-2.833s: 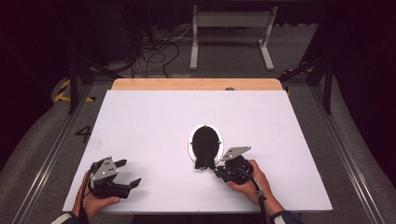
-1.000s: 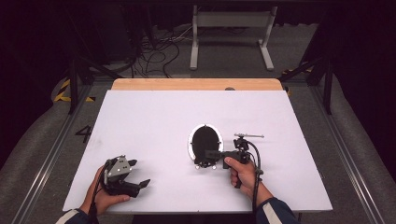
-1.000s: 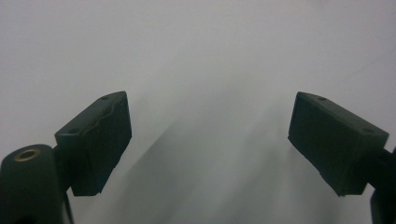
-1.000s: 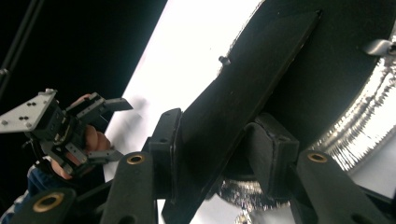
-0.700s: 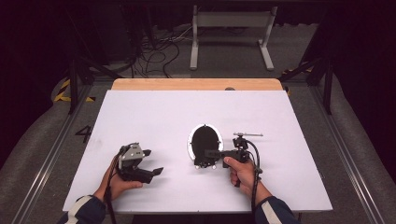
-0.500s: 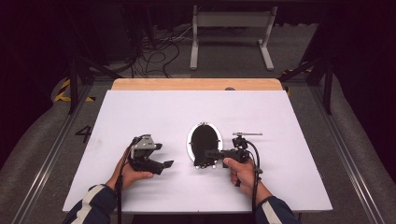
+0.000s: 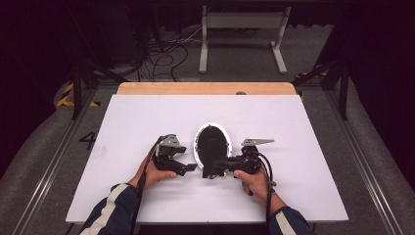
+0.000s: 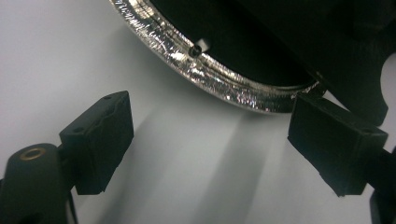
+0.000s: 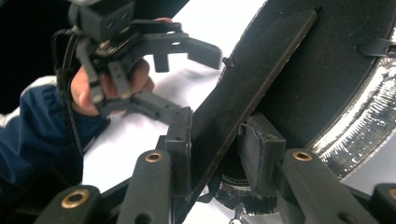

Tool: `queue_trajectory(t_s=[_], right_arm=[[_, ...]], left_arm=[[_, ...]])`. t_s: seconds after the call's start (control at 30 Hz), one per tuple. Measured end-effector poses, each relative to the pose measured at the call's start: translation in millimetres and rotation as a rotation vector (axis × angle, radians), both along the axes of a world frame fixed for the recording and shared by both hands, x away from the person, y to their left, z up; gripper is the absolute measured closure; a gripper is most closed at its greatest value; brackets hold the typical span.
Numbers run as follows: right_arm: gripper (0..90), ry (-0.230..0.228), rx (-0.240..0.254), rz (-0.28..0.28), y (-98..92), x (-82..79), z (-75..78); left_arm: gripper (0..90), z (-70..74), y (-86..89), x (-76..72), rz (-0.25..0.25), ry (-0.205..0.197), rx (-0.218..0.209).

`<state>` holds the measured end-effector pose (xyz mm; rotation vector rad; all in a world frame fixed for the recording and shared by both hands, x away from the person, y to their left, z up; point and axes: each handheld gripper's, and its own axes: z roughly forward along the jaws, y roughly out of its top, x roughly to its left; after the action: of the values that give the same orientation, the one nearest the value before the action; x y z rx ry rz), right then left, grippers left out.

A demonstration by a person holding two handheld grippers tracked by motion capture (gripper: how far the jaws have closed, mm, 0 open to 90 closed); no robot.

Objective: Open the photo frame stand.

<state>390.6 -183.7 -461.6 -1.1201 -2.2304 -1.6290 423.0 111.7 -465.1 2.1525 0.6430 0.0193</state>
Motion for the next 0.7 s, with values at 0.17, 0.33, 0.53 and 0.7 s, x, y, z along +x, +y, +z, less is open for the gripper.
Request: queue_trajectory(t_s=[0.17, 0.33, 0.53, 0.7], right_arm=[[67.9, -0.044, -0.011, 0.021, 0.4, -3.0, 1.7], [68.2, -0.079, -0.029, 0.033, 1.9, -5.8, 4.2], [72.3, -0.141, -0.046, 0.056, 5.3, -12.7, 8.7], [73.7, -0.150, -0.053, 0.056, 5.6, -15.0, 9.9]], left_arm=[[15.6, -0.5, -5.6, 5.3, -0.008, 0.023, -0.052], [18.1, 4.0, -9.1, 4.8, -0.034, 0.039, -0.084], [16.7, 12.5, -9.0, 3.0, -0.029, 0.063, -0.161], [20.6, 15.6, -5.7, 2.2, -0.020, 0.064, -0.198]])
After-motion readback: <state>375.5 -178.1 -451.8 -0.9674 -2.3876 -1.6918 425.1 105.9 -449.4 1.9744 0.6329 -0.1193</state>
